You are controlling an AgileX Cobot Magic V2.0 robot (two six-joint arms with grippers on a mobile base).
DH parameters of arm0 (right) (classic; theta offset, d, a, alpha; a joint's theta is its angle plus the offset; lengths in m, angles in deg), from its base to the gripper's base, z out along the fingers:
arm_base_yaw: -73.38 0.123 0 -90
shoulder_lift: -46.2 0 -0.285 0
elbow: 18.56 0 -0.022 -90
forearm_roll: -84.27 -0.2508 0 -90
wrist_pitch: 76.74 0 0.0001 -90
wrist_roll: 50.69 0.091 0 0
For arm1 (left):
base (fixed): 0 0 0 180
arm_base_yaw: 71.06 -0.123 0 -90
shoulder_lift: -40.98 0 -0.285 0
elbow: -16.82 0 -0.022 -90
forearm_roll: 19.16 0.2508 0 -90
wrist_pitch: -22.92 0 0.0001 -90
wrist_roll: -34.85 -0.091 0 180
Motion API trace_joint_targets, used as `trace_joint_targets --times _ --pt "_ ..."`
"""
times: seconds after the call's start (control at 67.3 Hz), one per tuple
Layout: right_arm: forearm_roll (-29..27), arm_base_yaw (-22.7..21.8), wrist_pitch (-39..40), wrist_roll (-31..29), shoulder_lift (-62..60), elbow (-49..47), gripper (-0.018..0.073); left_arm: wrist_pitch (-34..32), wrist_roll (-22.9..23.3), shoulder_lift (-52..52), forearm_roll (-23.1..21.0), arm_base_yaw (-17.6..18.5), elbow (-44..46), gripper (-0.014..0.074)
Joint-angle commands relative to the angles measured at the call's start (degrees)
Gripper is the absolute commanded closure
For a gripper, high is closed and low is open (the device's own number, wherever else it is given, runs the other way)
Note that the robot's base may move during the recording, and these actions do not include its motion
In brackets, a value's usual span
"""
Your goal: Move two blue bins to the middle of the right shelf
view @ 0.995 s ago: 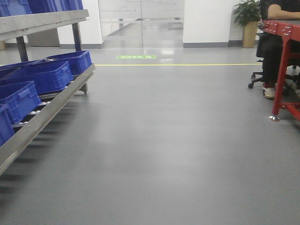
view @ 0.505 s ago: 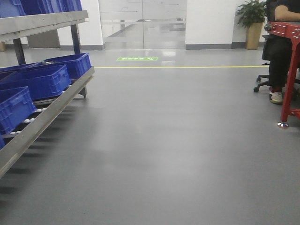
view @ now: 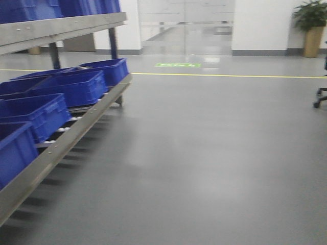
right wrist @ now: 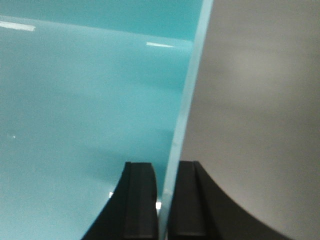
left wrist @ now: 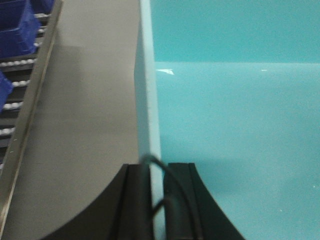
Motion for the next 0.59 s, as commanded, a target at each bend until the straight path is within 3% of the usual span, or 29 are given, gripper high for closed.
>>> trace_joint_targets --times 0.0,0.579 --pt "-1.6 0.1 3.0 -1.1 -0.5 -0.5 0.0712 -3.6 0.0 0.8 -2.9 0.8 0.8 0.0707" --pt "-1.6 0.1 3.0 -1.1 -0.5 -0.5 0.0712 -3.6 0.0 0.8 -2.9 0.8 0.8 0.0707"
